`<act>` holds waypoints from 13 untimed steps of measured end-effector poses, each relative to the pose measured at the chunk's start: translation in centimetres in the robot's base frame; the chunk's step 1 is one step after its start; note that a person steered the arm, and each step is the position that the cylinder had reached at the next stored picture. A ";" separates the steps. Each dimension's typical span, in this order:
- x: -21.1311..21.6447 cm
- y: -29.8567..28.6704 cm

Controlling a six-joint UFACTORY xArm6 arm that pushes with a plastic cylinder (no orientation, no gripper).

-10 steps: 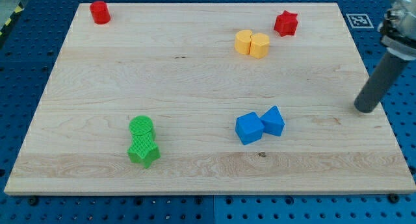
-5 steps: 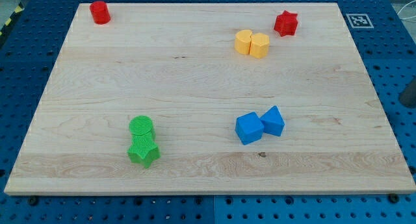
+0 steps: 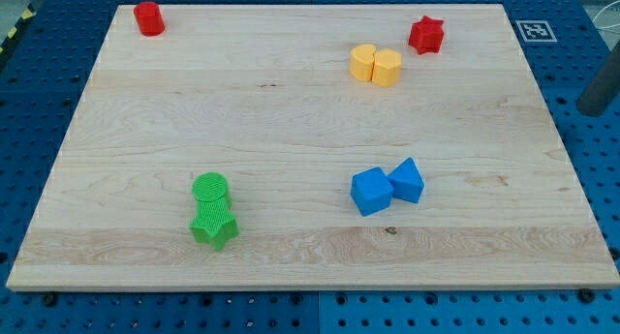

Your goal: Move your arm to the top right of the board

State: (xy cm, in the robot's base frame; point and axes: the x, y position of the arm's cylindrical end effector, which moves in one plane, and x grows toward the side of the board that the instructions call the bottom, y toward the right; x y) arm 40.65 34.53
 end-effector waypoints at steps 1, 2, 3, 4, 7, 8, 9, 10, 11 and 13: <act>-0.3 0.0; -1.5 0.0; -2.8 -0.1; -5.1 -0.8; -6.3 -2.1; -6.3 -2.1; -6.4 -2.1; -6.9 -2.1; -6.9 -2.1; -8.3 -2.1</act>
State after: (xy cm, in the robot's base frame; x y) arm 32.36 32.40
